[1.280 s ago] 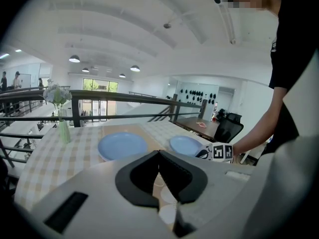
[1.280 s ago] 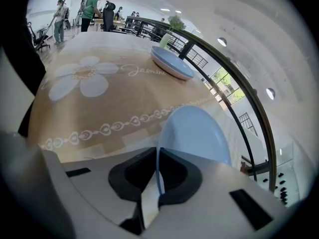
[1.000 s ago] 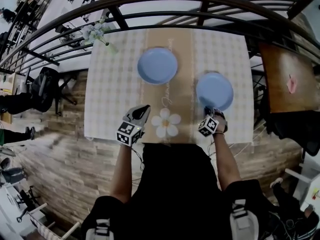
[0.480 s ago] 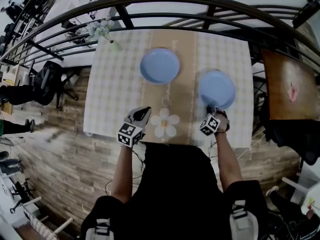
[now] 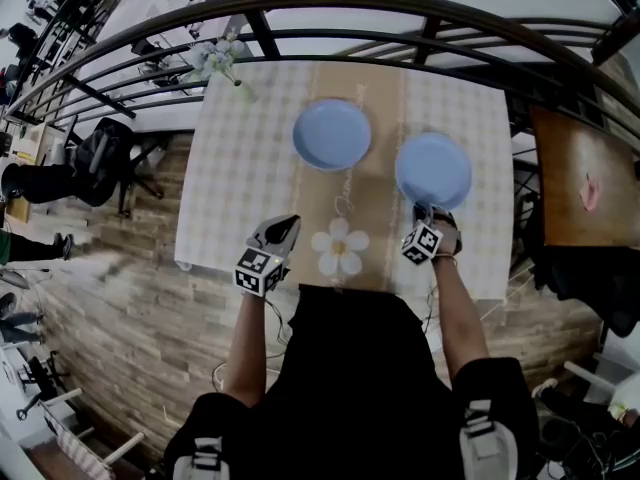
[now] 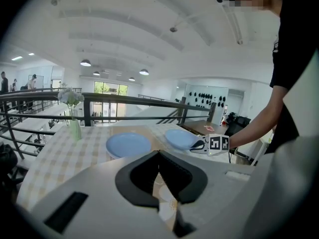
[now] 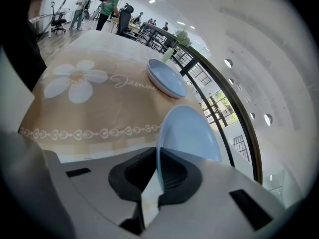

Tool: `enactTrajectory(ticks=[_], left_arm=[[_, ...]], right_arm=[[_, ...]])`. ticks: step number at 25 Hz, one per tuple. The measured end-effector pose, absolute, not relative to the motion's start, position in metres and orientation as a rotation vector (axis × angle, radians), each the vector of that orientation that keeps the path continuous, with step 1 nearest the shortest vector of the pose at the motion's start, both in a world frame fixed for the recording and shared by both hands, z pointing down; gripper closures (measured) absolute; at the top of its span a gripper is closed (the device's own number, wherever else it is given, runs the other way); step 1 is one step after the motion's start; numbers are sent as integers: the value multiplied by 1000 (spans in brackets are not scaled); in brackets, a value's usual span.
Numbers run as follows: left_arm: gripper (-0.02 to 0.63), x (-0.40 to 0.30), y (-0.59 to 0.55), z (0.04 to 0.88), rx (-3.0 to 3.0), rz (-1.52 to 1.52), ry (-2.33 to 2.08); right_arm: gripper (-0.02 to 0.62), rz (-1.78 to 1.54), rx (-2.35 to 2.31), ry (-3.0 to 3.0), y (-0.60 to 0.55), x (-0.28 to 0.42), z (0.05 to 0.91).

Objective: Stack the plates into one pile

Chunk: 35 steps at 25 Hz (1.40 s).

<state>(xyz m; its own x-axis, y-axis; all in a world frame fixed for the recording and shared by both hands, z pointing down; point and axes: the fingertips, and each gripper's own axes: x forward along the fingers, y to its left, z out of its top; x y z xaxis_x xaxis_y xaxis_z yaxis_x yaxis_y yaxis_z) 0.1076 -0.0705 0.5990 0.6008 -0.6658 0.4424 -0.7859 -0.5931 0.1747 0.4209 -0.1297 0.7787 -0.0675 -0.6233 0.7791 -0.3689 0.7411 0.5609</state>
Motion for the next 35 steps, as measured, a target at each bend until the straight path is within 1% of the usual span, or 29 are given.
enactTrajectory(ticks=[18,35], left_arm=[[603,24,-89,603,2473,425,-1154],[603,-49,-126,600,2498,481,-1095]], right_arm=[[583,-318,778,-1663,-169,335,754],[581,-370,766,-1688,-215,243,745]])
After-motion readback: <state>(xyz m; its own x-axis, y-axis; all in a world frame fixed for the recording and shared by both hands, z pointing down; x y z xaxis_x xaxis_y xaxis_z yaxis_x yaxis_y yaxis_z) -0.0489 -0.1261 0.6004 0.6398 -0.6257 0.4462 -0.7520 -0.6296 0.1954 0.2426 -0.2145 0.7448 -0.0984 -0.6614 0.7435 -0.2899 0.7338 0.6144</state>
